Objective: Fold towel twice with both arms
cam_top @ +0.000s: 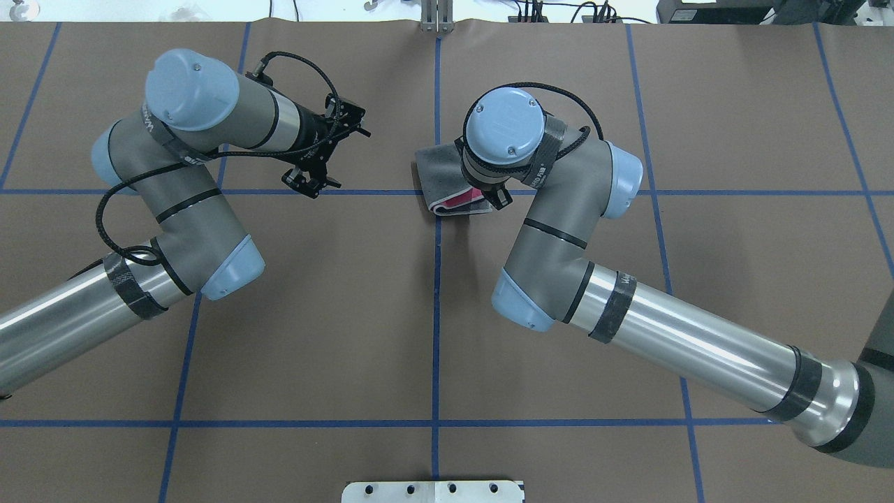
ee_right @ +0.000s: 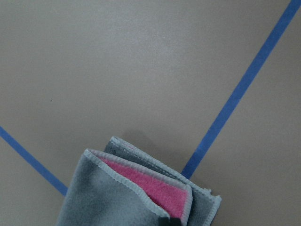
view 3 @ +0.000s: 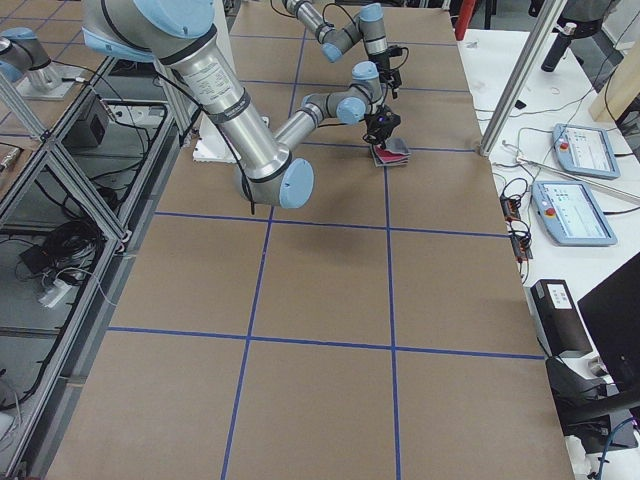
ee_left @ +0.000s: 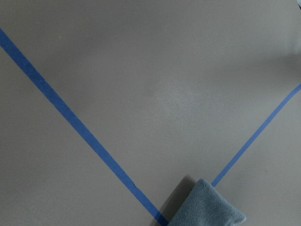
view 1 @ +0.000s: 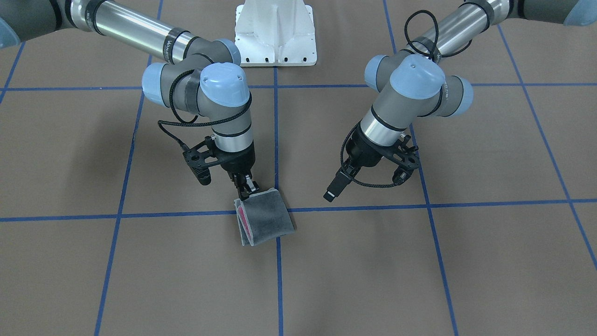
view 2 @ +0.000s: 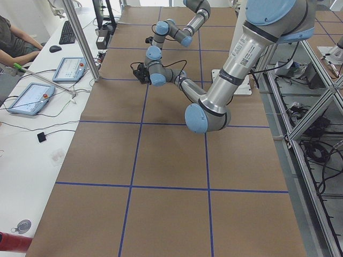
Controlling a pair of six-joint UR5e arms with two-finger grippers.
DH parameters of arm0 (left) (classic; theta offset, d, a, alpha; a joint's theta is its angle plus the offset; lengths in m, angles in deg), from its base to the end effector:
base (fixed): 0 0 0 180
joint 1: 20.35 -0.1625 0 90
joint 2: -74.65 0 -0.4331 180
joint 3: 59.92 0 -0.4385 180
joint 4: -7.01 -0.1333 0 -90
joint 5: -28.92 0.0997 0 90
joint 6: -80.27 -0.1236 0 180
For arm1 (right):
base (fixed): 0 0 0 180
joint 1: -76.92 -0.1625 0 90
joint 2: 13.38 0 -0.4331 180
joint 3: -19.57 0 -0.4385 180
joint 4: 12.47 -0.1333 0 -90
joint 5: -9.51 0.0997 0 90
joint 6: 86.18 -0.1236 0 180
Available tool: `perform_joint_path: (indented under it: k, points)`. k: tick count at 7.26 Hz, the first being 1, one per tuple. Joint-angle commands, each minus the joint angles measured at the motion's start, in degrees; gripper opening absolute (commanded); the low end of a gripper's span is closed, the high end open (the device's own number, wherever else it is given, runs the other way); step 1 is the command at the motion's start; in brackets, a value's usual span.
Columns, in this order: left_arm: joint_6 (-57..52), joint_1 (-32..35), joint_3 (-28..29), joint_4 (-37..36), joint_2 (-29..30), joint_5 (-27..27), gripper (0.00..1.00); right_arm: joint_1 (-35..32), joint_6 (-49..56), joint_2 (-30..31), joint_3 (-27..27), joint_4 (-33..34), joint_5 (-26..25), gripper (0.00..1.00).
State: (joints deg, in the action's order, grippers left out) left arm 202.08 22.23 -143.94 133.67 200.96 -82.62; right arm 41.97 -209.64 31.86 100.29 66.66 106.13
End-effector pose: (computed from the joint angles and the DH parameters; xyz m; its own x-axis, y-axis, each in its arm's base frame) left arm 0.5147 -0.5923 0.2432 0.0440 -0.7063 -0.7065 0.4751 0.6369 -0.6071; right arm -0.6037 -0.5672 0.2281 0.1960 0.8051 0.5598 -0.7296 0.5011 -0.4653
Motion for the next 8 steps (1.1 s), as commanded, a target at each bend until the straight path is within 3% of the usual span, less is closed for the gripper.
perform_joint_path:
  k: [1, 6, 7, 8]
  points:
    - [0.01, -0.13, 0.09, 0.0, -0.01, 0.19, 1.0, 0.06, 0.33, 1.42, 0.23, 0.14, -1.08, 0.0]
    - [0.01, -0.22, 0.09, 0.0, -0.01, 0.27, 1.0, -0.29, 2.26, 1.69, -0.82, -0.21, -2.05, 0.0]
    - [-0.07, -0.22, 0.09, 0.0, -0.1, 0.27, 1.0, -0.72, 2.26, 1.69, -0.82, -0.21, -2.05, 0.31]
    - [-0.08, -0.22, 0.09, 0.0, -0.1, 0.27, 1.0, -1.16, 2.26, 1.69, -1.09, -0.12, -2.05, 0.82]
